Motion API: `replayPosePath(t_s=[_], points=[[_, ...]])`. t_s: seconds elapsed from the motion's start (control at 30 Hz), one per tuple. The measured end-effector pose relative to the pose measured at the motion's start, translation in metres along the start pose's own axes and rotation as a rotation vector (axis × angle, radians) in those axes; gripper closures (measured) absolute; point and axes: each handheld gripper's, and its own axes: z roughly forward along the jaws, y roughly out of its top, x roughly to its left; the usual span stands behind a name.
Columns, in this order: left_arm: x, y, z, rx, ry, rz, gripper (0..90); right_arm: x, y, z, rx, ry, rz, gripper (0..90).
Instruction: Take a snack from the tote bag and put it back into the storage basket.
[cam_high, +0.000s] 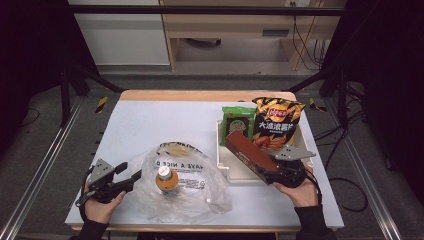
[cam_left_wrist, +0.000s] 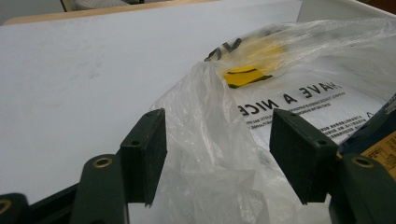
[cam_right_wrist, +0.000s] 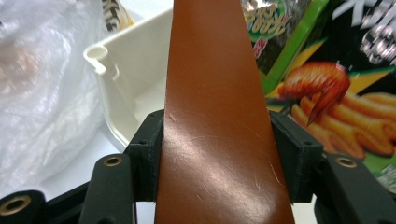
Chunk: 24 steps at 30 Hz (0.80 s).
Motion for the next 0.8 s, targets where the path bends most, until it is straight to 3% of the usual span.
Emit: replayPosePath(t_s=[0.37, 0.8], points=[[0.002, -0.002, 0.001, -0.001, -0.007, -0.005, 36.5, 0.0, -0.012, 0.019, 0.076, 0.011, -0.003, 43.3], [0.002, -0.003, 0.003, 0.01, -0.005, -0.007, 36.7, 0.0, -0.011, 0.023, 0.057, 0.018, -0.005, 42.7]])
